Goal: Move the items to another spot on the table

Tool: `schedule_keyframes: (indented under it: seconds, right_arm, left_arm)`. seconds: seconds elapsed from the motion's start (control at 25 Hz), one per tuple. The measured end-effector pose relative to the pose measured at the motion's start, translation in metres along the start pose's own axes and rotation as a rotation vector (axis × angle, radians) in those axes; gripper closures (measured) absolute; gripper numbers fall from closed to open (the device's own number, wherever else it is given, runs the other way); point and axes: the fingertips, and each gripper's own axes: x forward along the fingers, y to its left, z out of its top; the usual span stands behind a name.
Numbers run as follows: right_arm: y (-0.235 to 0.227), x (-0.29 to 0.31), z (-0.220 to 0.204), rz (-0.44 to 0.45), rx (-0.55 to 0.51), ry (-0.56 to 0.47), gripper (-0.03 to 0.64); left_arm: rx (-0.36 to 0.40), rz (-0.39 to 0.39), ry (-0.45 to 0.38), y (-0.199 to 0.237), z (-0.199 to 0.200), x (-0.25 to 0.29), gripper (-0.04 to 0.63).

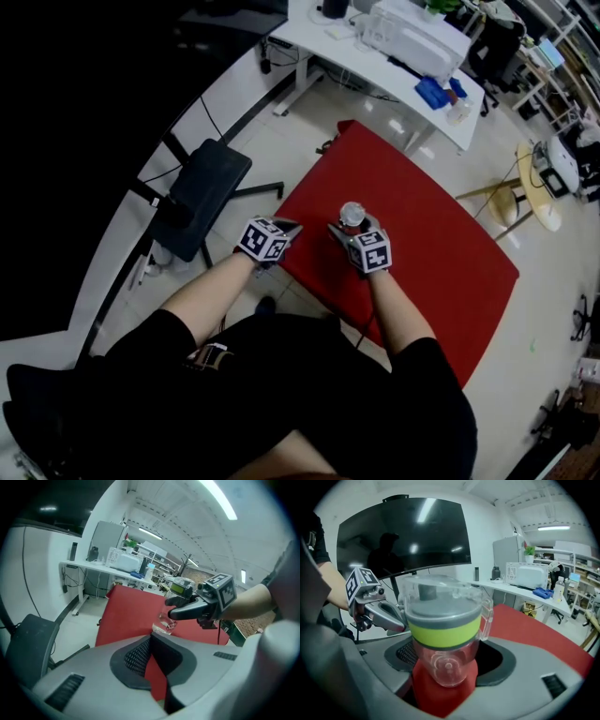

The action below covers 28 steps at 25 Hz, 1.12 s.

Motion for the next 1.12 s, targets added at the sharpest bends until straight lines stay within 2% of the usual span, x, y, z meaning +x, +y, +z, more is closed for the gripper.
schedule_keyframes:
  seconds: [0.24, 0.44, 0.56, 0.72, 0.88, 1.12]
  right_arm:
    - [0.105, 0.055, 0.023, 0.100, -0.056, 0.000, 0.270]
    - [0.156, 0.081, 0.023, 0.180, -0.147, 0.009, 0.270]
    - [0.164, 0.085, 0.020, 0.190, -0.188, -0.017, 0.268]
    - [0.162, 0.087, 0.023, 0.190, -0.186, -0.054, 0.264]
    - [0.162, 0.089, 0.012, 0.166, -0.171, -0.010, 0.258]
    - [0.152, 0.072, -0.006, 0.135, -0.144, 0.018, 0.245]
  left_arm:
    - [-0.069, 0.028, 0.002, 0.048, -0.041, -0.071, 0.603]
    - [-0.102, 0.050, -0.016, 0.058, -0.055, -0.098, 0.603]
    - [-0.118, 0.056, -0.026, 0.059, -0.059, -0.105, 0.603]
    - [-0.128, 0.058, -0.050, 0.061, -0.057, -0.111, 0.603]
    - [-0.135, 0.060, -0.054, 0.062, -0.064, -0.119, 0.603]
    - [-0.115, 0.020, -0.052, 0.052, -0.065, -0.121, 0.603]
